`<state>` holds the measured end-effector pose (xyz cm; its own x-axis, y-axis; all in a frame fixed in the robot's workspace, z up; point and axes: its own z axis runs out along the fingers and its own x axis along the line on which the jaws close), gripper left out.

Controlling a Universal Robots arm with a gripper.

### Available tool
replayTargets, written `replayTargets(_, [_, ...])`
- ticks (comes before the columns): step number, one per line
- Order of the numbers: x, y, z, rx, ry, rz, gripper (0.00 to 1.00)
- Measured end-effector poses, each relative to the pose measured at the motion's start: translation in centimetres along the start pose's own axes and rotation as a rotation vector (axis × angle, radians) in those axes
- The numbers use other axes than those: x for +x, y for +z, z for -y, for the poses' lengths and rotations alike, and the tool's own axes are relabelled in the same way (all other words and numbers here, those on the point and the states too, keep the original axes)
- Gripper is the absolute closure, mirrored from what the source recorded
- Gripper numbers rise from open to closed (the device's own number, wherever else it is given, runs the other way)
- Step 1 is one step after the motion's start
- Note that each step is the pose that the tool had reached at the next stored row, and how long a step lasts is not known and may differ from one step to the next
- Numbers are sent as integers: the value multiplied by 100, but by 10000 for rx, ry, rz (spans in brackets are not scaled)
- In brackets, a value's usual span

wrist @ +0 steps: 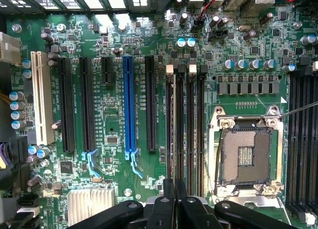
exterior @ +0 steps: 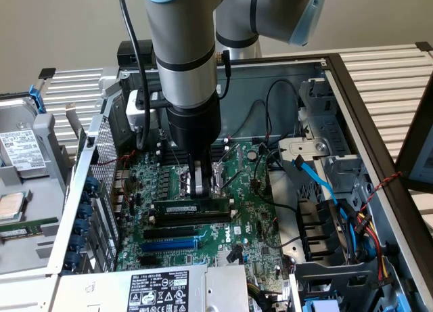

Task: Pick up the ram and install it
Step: 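Insert the ram into the slot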

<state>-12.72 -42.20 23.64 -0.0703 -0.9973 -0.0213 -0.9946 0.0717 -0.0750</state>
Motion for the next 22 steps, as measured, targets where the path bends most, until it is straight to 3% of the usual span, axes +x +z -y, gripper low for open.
replayTargets(6, [0,1,-1,-1,-51,0,88])
replayTargets(22, [-12,2,-2,4,-156,-156,88])
